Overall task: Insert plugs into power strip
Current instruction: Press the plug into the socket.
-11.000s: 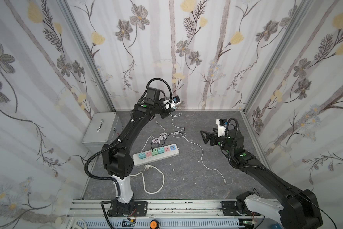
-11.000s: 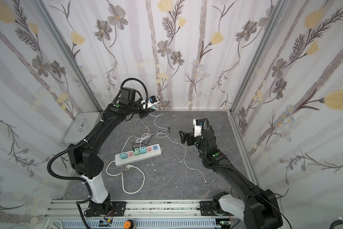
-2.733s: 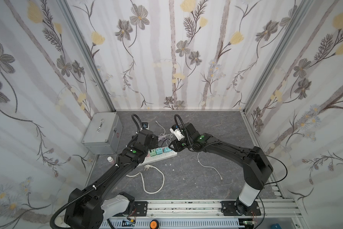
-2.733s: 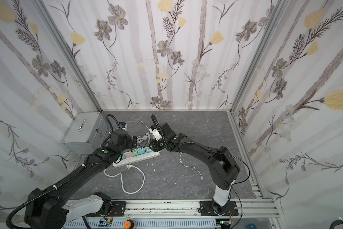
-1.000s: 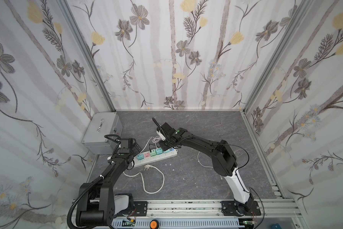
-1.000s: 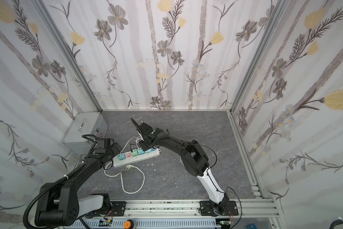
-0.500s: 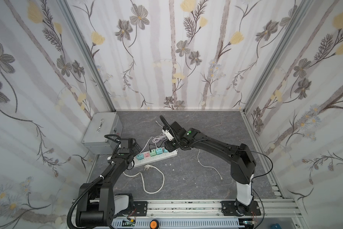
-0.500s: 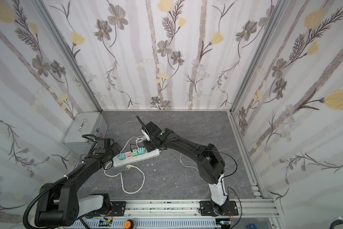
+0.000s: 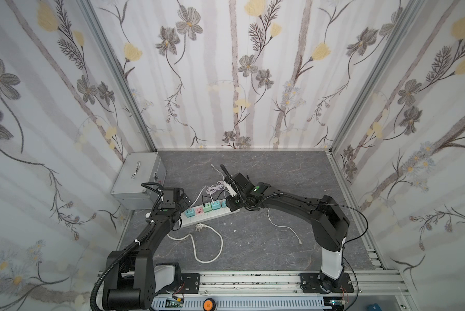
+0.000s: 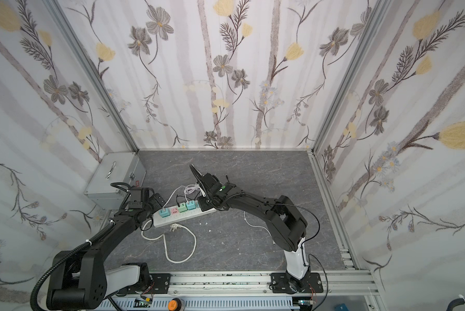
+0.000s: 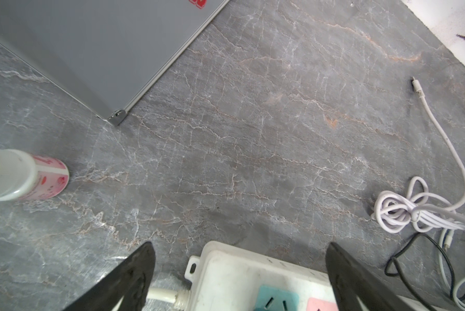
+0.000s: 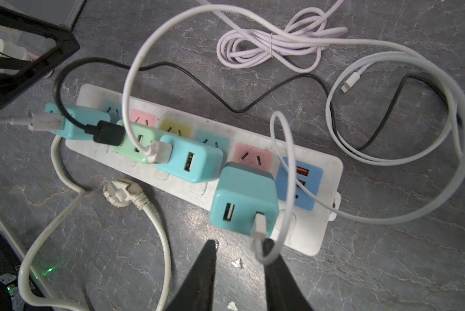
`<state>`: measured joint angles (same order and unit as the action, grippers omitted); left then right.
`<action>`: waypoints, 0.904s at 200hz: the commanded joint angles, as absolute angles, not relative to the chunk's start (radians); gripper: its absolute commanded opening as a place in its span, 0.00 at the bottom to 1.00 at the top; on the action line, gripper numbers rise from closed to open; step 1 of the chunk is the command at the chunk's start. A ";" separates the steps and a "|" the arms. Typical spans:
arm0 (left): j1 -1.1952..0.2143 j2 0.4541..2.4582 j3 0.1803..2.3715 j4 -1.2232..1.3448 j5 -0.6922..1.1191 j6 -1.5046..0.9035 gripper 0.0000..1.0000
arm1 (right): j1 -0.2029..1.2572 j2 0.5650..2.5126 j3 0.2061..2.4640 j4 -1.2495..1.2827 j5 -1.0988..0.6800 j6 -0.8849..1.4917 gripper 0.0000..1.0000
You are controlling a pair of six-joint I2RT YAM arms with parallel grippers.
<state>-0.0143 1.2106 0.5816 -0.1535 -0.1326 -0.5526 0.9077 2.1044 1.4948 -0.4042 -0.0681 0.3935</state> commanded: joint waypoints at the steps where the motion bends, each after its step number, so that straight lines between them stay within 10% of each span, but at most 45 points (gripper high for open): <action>1: -0.014 1.203 0.589 -0.155 -0.159 -0.546 1.00 | 0.908 2.124 1.505 -0.318 -0.037 0.441 0.22; 181: -0.014 1.207 0.581 -0.150 -0.147 -0.548 1.00 | 0.948 2.232 1.590 -0.497 0.064 0.280 0.05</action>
<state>-0.0143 1.1973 0.5816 -0.1539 -0.1383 -0.5457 0.9314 2.2112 1.5997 -0.3687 0.0864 0.3435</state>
